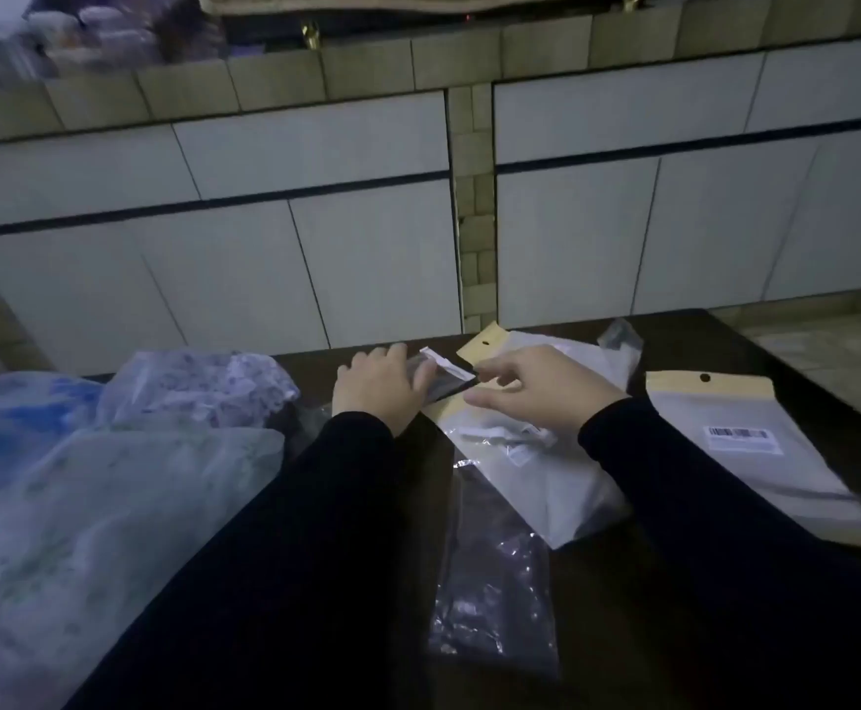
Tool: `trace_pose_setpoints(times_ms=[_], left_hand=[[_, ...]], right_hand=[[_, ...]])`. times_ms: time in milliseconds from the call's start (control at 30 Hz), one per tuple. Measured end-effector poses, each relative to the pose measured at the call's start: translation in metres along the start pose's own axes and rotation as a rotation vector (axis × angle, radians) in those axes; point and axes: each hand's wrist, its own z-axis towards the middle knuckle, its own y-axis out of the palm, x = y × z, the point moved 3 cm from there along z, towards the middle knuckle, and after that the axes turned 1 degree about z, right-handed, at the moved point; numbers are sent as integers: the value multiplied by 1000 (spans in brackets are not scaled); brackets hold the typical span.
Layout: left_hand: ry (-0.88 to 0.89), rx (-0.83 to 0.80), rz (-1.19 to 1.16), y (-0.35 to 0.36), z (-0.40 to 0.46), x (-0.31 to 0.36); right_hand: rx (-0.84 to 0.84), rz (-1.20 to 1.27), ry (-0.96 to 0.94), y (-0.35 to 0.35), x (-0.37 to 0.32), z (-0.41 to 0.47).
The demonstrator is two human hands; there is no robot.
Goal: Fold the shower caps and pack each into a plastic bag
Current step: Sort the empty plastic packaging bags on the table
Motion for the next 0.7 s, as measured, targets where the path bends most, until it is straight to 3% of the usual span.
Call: trace_pose_setpoints(times_ms=[100, 300, 500, 700], left_hand=[[-32, 4, 78, 6, 2, -5], [-167, -105, 21, 17, 2, -18], [-199, -86, 88, 11, -4, -11], [-318, -37, -146, -5, -7, -13]], right_hand=[[-80, -43, 27, 0, 2, 0], [-215, -120, 76, 6, 1, 1], [-168, -119, 51, 11, 1, -2], [-116, -29, -47, -7, -17, -3]])
